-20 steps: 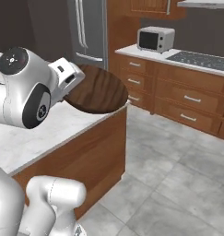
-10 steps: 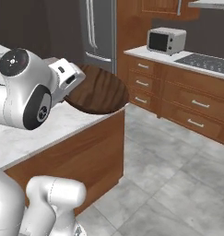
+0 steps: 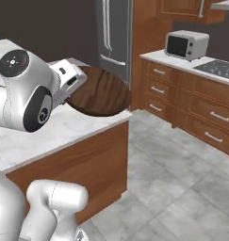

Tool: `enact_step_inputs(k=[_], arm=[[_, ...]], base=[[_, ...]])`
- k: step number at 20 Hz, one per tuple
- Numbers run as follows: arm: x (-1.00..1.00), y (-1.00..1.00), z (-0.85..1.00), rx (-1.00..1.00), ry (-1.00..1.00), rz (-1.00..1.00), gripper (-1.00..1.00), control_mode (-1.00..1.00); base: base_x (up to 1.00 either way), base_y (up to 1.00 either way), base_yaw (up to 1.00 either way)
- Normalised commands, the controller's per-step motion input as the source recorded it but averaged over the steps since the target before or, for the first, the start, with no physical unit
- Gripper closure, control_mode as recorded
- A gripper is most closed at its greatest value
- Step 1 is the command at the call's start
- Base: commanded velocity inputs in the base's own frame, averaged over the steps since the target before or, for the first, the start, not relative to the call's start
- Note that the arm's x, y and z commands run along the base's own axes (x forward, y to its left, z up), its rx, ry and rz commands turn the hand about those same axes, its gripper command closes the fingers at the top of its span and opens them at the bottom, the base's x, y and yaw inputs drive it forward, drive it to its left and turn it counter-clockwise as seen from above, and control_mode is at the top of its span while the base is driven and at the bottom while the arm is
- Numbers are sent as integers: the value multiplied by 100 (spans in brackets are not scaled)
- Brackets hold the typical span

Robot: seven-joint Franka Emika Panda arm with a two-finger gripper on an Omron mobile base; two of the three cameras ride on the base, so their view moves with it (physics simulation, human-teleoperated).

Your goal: Move the bowls from the cabinet to the plates on the dining table.

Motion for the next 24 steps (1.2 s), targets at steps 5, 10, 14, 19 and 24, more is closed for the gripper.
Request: enact_step_inputs(k=[5,10,14,19,24], arm=[[0,0,0,0,0,0,100,100],[0,0,0,0,0,0,100,100],[0,0,0,0,0,0,100,100],[0,0,0,0,0,0,100,100],[0,0,0,0,0,0,100,100]], base=[[28,-52,26],[25,-54,25],[22,-56,26],[19,-58,26],[18,-57,26]])
